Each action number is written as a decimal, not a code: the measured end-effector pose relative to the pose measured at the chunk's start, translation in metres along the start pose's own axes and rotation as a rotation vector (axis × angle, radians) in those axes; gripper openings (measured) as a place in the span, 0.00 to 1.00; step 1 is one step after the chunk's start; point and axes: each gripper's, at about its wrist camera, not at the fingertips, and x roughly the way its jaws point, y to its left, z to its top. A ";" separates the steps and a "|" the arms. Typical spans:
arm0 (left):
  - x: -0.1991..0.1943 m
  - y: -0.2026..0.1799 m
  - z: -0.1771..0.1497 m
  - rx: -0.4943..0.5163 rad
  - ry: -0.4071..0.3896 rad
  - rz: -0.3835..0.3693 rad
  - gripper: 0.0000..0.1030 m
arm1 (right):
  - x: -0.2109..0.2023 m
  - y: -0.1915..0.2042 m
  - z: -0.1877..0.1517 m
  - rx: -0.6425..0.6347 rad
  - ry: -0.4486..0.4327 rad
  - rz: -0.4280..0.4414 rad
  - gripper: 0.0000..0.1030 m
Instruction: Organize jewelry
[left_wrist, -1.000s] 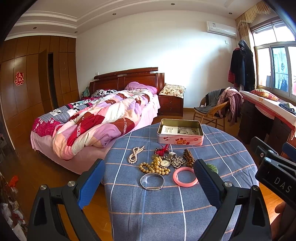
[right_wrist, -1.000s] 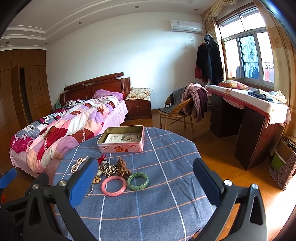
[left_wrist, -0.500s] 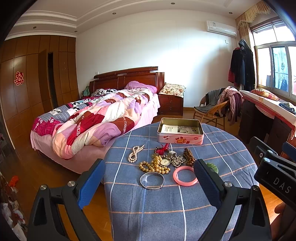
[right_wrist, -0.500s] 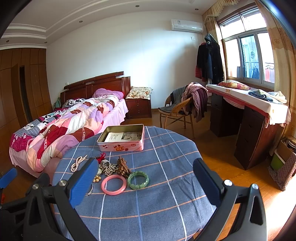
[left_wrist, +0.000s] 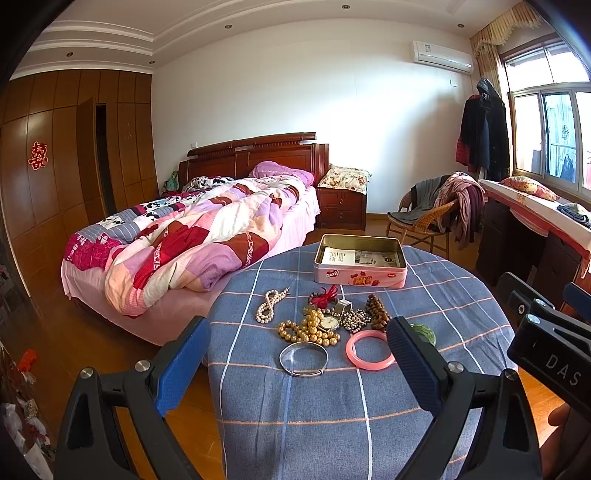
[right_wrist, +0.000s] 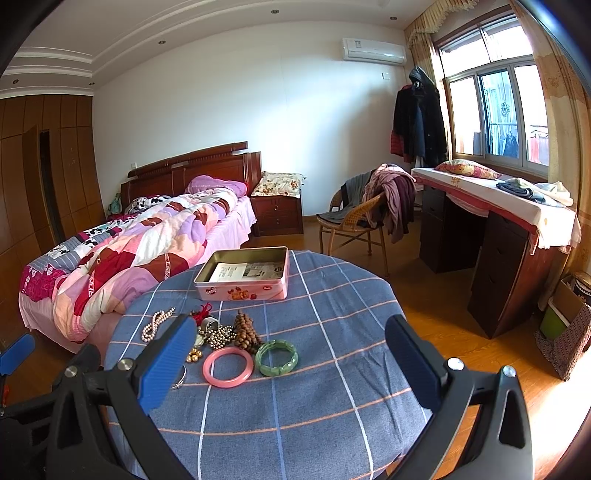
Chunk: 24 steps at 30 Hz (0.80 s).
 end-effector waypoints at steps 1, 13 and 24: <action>0.000 0.000 0.000 0.001 -0.001 -0.001 0.93 | 0.000 0.000 0.000 0.000 0.000 0.000 1.00; 0.005 0.002 -0.005 -0.004 0.014 0.001 0.93 | 0.000 0.000 -0.003 -0.004 0.015 0.001 1.00; 0.017 0.012 -0.005 -0.018 0.039 -0.006 0.93 | 0.007 0.001 -0.003 -0.021 0.036 0.003 1.00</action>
